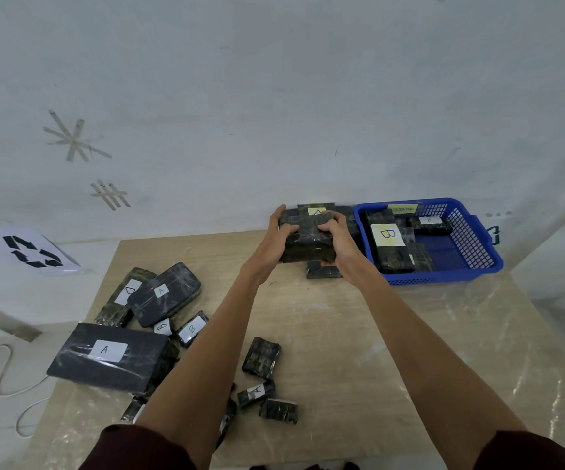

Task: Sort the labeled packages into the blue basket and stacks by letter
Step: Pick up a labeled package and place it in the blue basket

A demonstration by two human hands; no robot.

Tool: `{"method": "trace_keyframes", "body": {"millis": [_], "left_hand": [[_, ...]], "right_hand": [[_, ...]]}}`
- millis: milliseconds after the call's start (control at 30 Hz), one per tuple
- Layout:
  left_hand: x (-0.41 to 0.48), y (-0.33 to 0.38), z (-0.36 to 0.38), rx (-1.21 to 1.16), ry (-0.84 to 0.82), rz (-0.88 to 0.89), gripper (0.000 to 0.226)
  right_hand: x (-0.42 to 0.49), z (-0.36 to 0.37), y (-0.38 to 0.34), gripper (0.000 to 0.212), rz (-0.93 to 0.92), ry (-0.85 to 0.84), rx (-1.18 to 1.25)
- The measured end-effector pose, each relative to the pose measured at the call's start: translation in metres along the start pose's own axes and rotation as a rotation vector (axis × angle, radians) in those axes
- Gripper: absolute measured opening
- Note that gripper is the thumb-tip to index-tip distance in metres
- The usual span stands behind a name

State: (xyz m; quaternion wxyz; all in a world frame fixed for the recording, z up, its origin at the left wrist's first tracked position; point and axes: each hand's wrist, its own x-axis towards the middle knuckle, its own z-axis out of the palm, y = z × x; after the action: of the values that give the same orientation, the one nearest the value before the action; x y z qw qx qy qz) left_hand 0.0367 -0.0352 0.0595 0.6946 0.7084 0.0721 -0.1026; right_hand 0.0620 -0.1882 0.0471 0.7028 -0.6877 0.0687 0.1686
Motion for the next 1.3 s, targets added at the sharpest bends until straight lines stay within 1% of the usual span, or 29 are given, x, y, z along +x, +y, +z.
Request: {"method": "trace_keyframes", "body": {"millis": [100,200,300,433,700,867,967,1133,1200,1300], "left_hand": [[0.003,0.000,-0.001,-0.054,0.059,-0.024,0.049],[0.006,-0.001,-0.001,-0.061,0.079,-0.015,0.032],[0.006,0.001,0.000,-0.045,0.089,0.006,0.029],[0.004,0.000,0.004,-0.073,0.094,0.013,0.013],[0.006,0.001,0.004,-0.059,0.066,0.028,0.011],[0.004,0.002,0.004,-0.065,0.066,0.063,0.028],[0.004,0.002,0.004,-0.071,0.064,0.089,0.032],[0.002,0.000,0.002,-0.089,0.052,0.100,0.028],[-0.001,0.000,0.003,-0.105,0.056,0.106,0.022],[-0.001,0.000,0.002,-0.085,0.067,0.161,0.025]], "right_hand": [[0.000,0.003,-0.002,0.031,-0.044,-0.013,-0.055],[-0.001,0.007,-0.002,0.040,-0.067,-0.004,-0.103],[-0.002,0.007,0.000,0.043,-0.098,0.011,-0.062],[-0.001,0.005,-0.001,0.045,-0.136,0.009,0.006],[0.000,0.005,0.005,0.048,-0.146,0.026,-0.025],[0.000,0.002,0.003,0.048,-0.176,0.005,-0.054],[0.000,0.003,0.001,0.045,-0.160,0.013,0.013],[-0.006,0.005,-0.003,0.062,-0.124,0.001,-0.041],[-0.008,0.005,-0.004,0.060,-0.123,-0.005,-0.053],[-0.008,0.003,-0.006,0.050,-0.103,-0.030,-0.047]]}}
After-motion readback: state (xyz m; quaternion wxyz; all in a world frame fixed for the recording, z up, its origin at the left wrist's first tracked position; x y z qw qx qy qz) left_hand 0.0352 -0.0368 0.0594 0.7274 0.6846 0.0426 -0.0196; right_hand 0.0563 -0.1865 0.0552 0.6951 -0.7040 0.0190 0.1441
